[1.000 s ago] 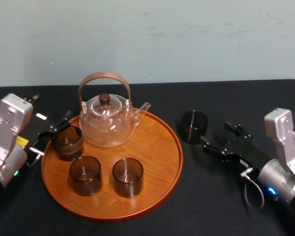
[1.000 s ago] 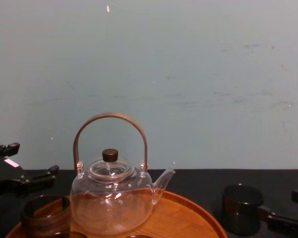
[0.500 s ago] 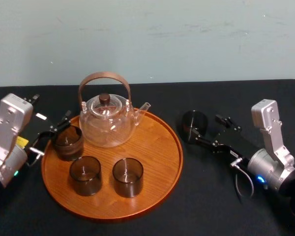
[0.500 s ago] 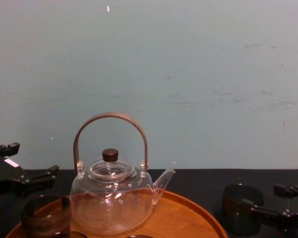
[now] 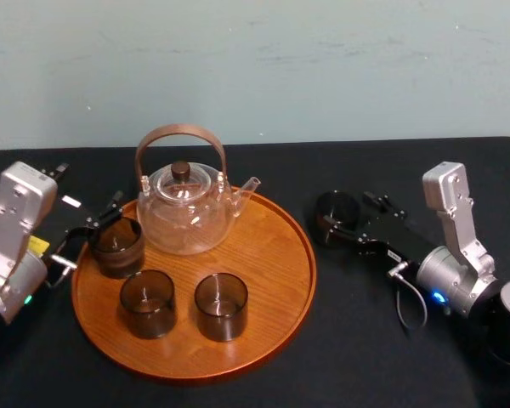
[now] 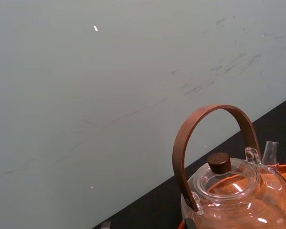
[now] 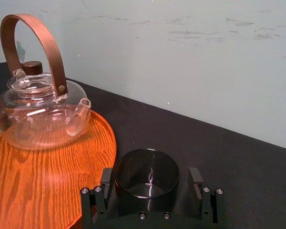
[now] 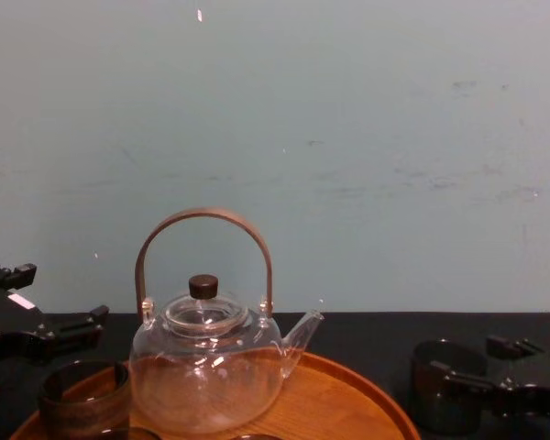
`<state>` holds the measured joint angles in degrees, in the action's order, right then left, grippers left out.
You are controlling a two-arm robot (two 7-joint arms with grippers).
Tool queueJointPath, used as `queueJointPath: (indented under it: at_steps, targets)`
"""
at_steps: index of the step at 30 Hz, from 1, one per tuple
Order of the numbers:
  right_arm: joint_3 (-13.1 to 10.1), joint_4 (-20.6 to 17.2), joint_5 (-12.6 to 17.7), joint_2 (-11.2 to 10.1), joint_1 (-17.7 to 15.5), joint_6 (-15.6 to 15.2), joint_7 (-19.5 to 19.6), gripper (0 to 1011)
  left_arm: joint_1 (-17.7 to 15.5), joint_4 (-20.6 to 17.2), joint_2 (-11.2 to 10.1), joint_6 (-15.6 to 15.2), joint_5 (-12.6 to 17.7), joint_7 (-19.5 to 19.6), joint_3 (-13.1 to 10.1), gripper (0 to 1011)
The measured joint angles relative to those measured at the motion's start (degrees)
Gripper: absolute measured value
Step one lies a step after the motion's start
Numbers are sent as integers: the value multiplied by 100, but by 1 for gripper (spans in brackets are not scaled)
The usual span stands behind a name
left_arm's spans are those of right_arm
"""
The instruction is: Pick up the glass from the table and place it on the tray.
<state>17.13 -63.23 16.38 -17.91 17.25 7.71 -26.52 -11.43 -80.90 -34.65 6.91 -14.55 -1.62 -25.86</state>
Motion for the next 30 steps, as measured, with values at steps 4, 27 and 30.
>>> queueJointPath:
  at_steps: [4, 27, 30]
  targets:
    - [26, 169, 6, 47, 106, 39, -46, 1002, 0, 0, 0, 0, 0, 0, 0, 1001]
    - [95, 815, 52, 201, 444, 152, -179, 1002, 0, 0, 0, 0, 0, 0, 0, 1001]
    - [95, 807, 51, 200, 441, 152, -178, 1003, 0, 0, 0, 0, 0, 0, 0, 1001]
